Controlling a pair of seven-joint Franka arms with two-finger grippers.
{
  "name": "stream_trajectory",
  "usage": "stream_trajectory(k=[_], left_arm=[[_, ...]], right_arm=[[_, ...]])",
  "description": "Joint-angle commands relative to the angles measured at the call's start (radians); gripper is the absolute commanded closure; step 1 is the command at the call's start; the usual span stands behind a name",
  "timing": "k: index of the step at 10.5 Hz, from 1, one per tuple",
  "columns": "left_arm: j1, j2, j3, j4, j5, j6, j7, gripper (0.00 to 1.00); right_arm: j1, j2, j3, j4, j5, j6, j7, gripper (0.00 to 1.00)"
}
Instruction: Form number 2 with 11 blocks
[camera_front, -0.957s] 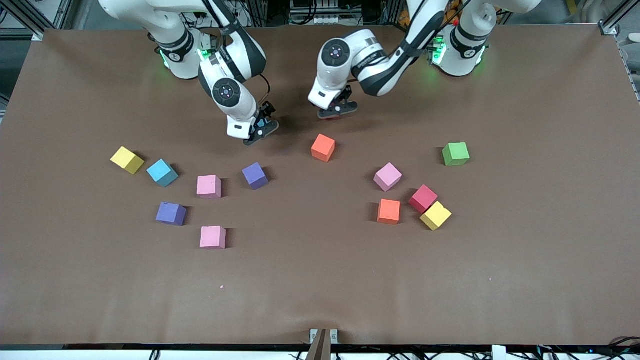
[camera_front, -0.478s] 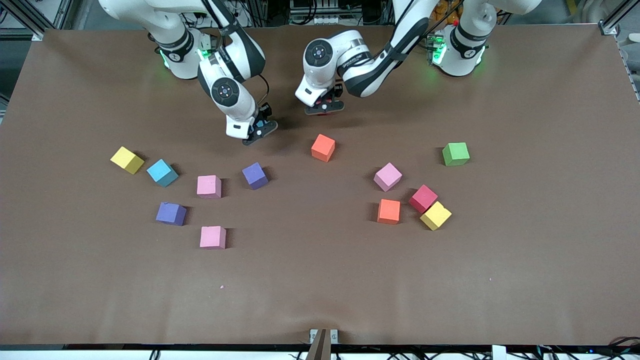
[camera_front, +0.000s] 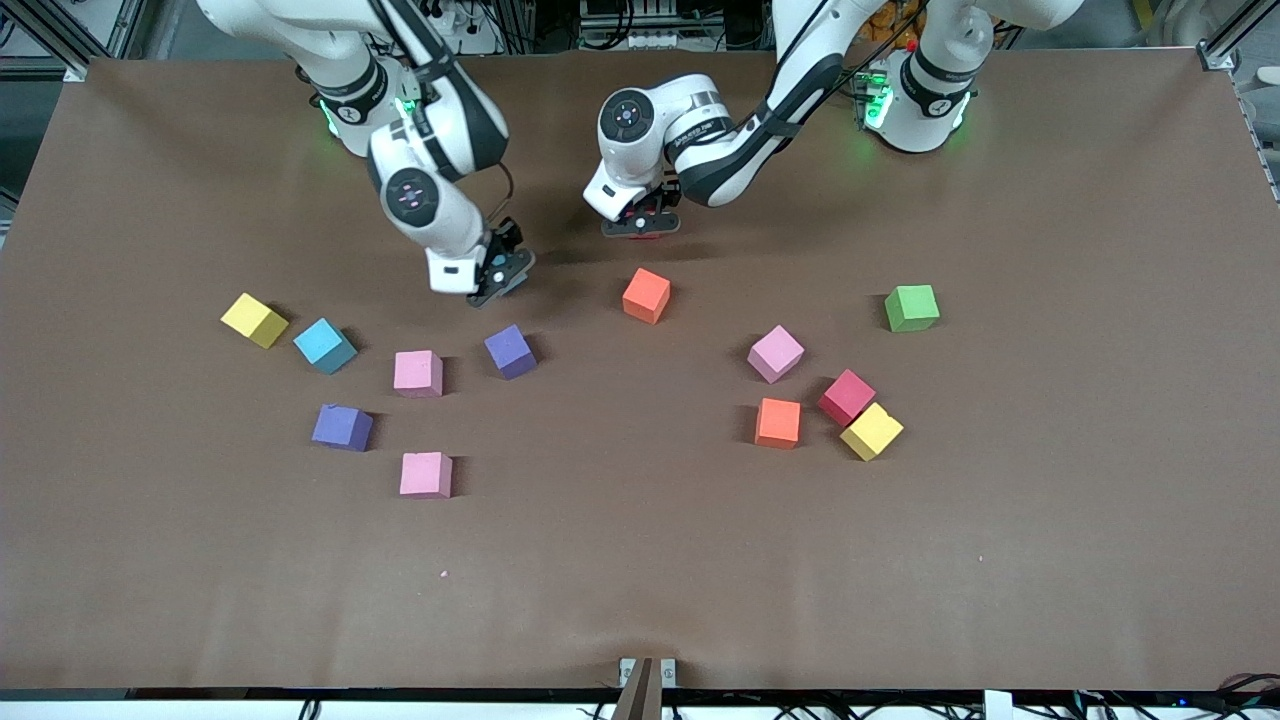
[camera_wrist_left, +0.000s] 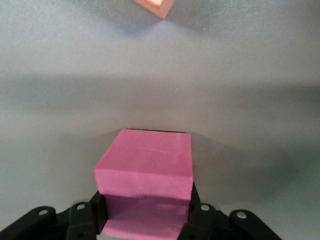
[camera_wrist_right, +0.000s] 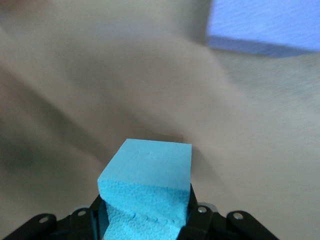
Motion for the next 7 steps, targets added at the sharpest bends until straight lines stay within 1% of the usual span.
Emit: stream_trajectory(k=[1,2,3,4,5,6,7], left_arm=[[-0.022,0.023,0.012,0.031,0.043,-0.021,0.012,0.85],[-0.025,0.026,0.012,0.029,0.043,-0.021,0.009,0.69],[-0.027,0.027,0.012,0.031,0.039,-0.021,0.0,0.04],[-0.025,0.021,0.014,0.031,0.038,-0.023,-0.008,0.0],[-0.023,0.004,0.014,0.034,0.04,-0.056,-0.014,0.0],[-0.016,-0.019,0.014,0.06,0.042,-0.123,-0.014,0.0],[-0.01,-0.04,0.022,0.095,0.042,-0.201,-0.01,0.0]], right_arm=[[0.001,-0.03,0.006,0.006,0.011,-0.03,-0.101,0.92],[0.006,-0.028,0.006,0.016,0.001,-0.036,-0.126,0.92],[0.023,-0.022,0.009,0.026,-0.041,-0.045,-0.126,0.93],[0.033,-0.016,0.009,0.039,-0.121,-0.057,-0.126,0.94],[0.032,-0.016,0.01,0.043,-0.191,-0.08,-0.13,0.94],[0.034,-0.025,0.012,0.045,-0.24,-0.115,-0.144,0.94],[0.038,-0.029,0.013,0.045,-0.252,-0.134,-0.182,0.94]])
